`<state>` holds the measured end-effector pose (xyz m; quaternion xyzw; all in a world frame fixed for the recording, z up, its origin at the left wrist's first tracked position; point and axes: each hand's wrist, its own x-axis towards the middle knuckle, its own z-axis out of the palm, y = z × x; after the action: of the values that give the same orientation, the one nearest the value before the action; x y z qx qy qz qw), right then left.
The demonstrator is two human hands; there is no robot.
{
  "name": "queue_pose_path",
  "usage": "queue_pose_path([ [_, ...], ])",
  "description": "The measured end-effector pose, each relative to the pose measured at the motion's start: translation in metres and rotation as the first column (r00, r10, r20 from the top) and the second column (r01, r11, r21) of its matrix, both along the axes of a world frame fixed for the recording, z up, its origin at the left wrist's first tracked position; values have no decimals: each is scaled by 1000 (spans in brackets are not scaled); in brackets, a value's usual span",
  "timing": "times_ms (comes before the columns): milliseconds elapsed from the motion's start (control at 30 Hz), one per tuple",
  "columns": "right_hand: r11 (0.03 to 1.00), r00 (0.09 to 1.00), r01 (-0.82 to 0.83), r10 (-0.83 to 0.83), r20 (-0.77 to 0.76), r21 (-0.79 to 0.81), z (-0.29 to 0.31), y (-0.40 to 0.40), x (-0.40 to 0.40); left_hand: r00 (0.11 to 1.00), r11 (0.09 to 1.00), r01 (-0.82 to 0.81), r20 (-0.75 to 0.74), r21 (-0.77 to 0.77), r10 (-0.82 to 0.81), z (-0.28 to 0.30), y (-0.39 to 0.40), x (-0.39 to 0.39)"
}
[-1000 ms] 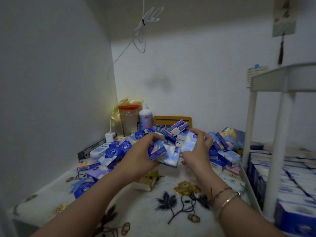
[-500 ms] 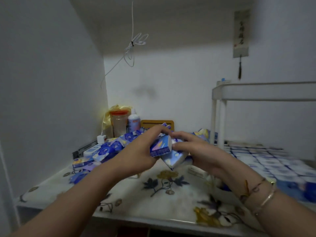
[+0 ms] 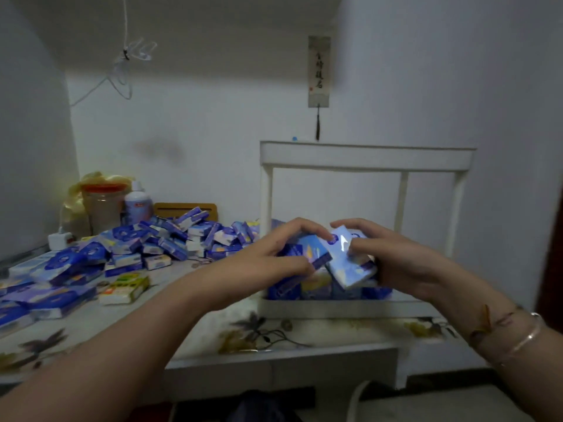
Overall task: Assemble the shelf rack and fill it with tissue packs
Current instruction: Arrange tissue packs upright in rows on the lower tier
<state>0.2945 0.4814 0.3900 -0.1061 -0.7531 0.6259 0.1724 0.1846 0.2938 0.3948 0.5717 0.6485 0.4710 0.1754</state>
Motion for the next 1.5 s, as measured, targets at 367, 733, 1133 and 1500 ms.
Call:
queue_pose_path([
  [367,965,987,159,-149,-61,209,-22,51,33,984,976,-180,6,120,180,-23,64,-3],
  [733,945,992,20,23,-128,326,-31,53,12,764,945,-224,-558,240,323,-56,64,-39],
  [1133,851,977,2,111,-184,525,-48,59,0,561,947,-298,-781,121,276,-69,67,-42],
  [1500,913,993,-8,57,-107,408,-49,55,7,570,942,-319,-774,101,276,-67,60,-34],
])
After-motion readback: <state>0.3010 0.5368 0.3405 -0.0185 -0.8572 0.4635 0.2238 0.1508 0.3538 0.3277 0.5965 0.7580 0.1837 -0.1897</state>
